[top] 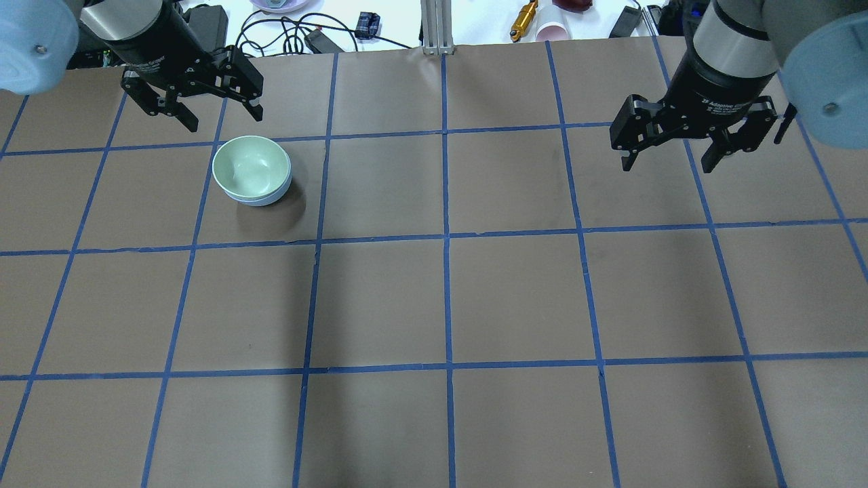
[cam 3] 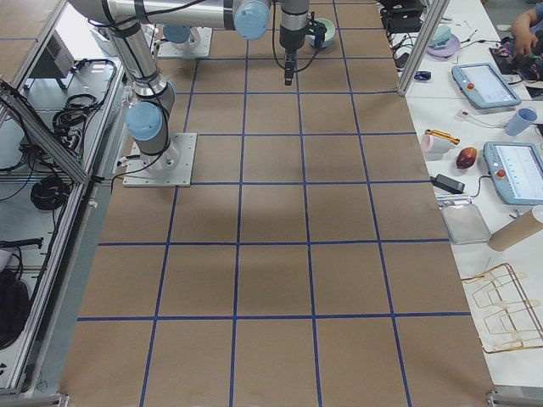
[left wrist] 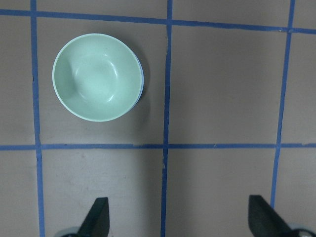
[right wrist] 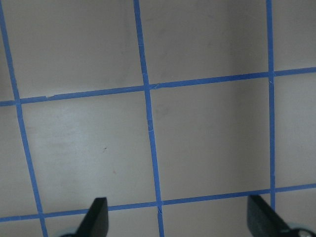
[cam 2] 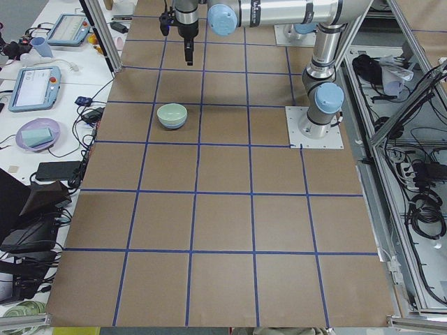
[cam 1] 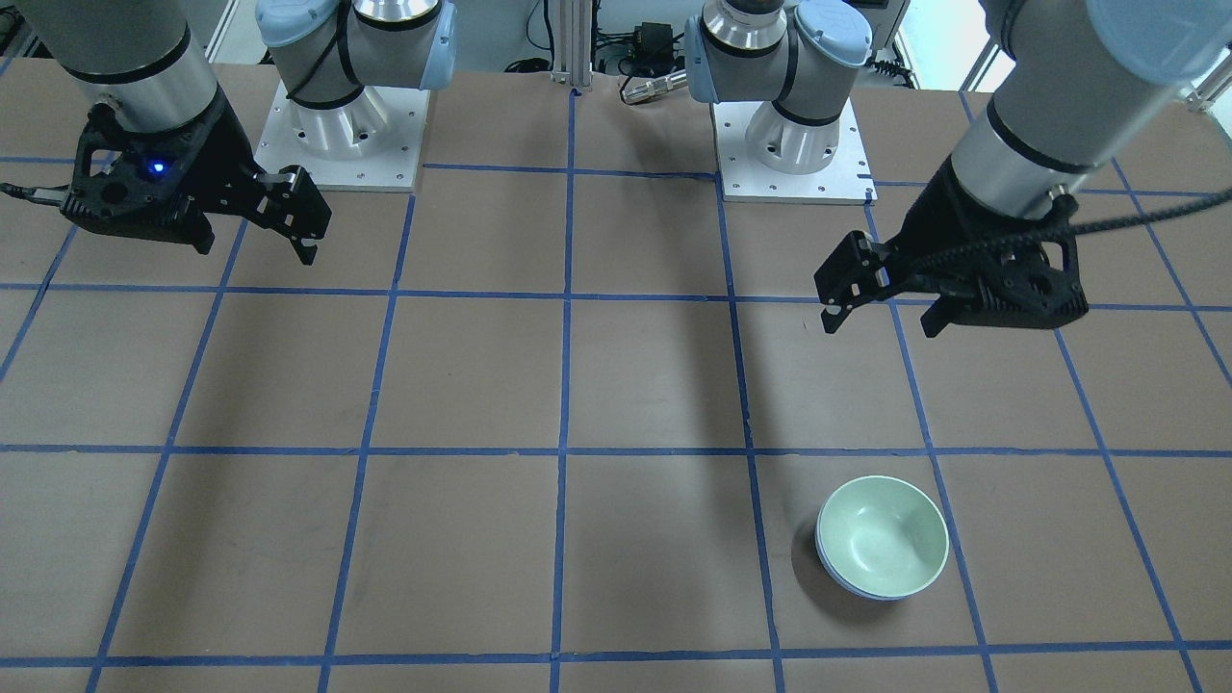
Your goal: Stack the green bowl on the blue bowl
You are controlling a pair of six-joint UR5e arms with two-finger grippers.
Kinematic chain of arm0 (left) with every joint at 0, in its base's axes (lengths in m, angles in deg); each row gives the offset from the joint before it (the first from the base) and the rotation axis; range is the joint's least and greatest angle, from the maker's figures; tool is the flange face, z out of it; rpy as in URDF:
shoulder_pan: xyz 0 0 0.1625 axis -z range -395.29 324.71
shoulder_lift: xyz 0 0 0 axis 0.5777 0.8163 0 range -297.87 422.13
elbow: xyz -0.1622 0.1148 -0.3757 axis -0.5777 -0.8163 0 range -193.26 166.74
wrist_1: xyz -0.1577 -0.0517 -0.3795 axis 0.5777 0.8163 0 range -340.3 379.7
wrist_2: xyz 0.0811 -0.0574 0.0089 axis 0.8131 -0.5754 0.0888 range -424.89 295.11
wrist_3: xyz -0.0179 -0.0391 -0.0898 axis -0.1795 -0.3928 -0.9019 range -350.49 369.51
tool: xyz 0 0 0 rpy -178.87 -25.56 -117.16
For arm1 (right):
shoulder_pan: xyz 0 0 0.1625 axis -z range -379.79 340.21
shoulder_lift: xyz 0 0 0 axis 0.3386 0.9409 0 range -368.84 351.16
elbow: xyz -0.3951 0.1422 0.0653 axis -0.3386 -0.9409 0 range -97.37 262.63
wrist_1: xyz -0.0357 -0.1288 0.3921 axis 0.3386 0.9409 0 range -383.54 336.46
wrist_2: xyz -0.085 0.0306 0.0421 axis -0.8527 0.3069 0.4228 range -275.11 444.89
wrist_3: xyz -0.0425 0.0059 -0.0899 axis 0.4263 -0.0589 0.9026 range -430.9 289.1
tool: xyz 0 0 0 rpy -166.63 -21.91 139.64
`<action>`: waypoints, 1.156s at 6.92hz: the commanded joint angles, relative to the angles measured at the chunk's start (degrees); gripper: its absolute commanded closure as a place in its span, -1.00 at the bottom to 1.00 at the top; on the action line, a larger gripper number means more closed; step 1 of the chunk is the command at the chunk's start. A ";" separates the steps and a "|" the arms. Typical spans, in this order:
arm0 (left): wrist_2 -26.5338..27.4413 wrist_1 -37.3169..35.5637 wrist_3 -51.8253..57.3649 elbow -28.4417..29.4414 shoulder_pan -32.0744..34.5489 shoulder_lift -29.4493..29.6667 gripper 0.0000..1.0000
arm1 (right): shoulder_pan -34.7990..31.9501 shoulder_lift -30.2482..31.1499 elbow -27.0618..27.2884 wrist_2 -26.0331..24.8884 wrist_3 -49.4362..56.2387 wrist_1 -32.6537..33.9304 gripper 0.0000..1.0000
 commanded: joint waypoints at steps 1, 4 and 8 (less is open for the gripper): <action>4.12 1.92 -0.05 -1.37 2.35 -3.96 -1.00 | 0.00 0.00 0.00 0.00 0.00 0.00 -1.00; 4.84 1.83 0.56 -3.65 3.76 -7.66 -1.00 | 0.00 0.00 0.00 0.00 0.00 0.00 -1.00; 4.93 1.04 0.66 -4.72 3.76 -8.98 -1.00 | 0.00 0.00 0.00 0.09 0.00 0.00 -1.00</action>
